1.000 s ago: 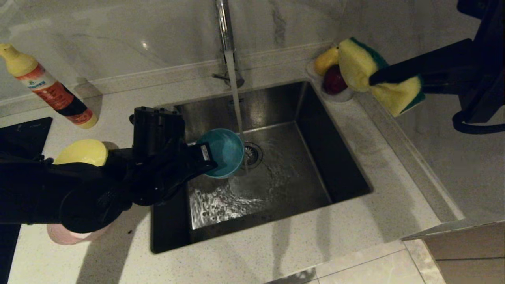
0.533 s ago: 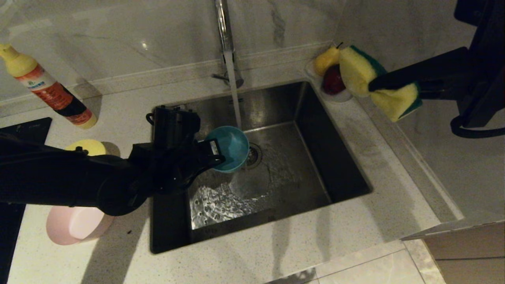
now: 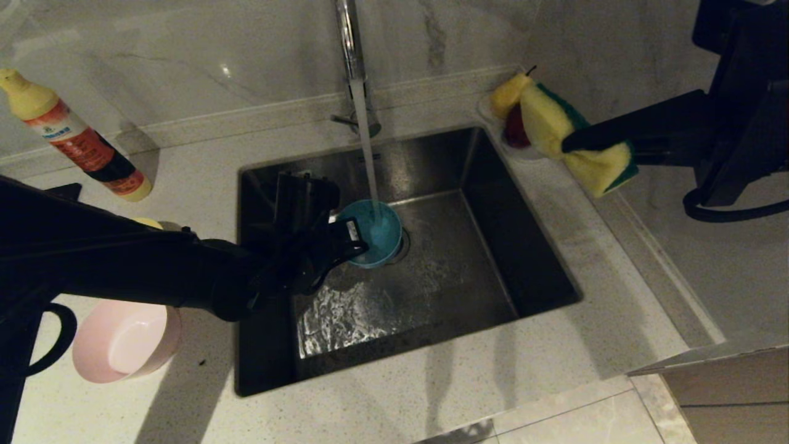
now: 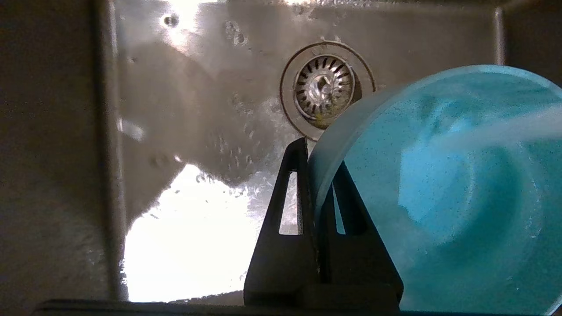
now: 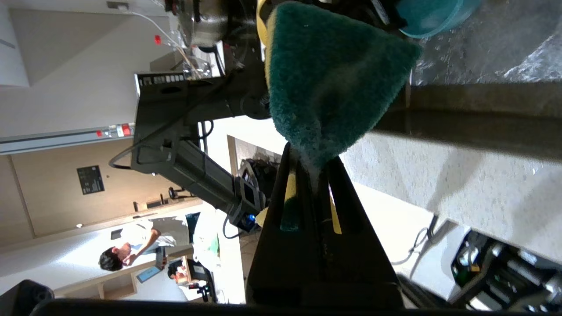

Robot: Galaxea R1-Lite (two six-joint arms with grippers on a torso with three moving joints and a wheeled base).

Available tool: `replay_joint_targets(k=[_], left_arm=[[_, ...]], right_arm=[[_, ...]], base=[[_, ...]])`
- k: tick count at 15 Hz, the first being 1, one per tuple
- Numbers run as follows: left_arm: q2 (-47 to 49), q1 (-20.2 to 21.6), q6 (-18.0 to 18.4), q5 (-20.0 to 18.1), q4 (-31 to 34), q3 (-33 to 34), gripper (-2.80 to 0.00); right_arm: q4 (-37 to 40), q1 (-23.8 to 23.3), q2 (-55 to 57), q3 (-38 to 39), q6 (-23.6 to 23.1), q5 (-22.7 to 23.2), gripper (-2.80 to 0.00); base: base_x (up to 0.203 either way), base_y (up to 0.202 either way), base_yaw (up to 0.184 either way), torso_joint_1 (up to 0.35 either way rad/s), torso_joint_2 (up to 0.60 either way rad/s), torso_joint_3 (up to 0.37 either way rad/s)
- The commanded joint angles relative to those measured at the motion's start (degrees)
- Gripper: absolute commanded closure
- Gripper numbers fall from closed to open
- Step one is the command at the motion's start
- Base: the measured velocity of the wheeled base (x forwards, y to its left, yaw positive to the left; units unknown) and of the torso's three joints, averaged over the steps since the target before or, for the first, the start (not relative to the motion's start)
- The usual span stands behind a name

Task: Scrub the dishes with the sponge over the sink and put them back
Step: Rinse the bowl

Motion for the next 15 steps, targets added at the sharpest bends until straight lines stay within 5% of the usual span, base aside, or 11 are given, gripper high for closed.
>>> replay_joint_targets(k=[1,15], left_arm=[[1.49,-0.02,-0.96,0.29,0.03,-2.2,0.0],[-8.41,0.27,1.92,1.68,-0.87,9.35,0.0]], right_arm=[[-0.42,0.05,0.26,1.16,0.23,0.32,0.0],[-0.33,0.13,-0.36,1.16,0.5,0.59,0.0]], base=[[0.0,0.0,0.0,0.0,0.0,0.0],[0.0,0.0,0.0,0.0,0.0,0.0]])
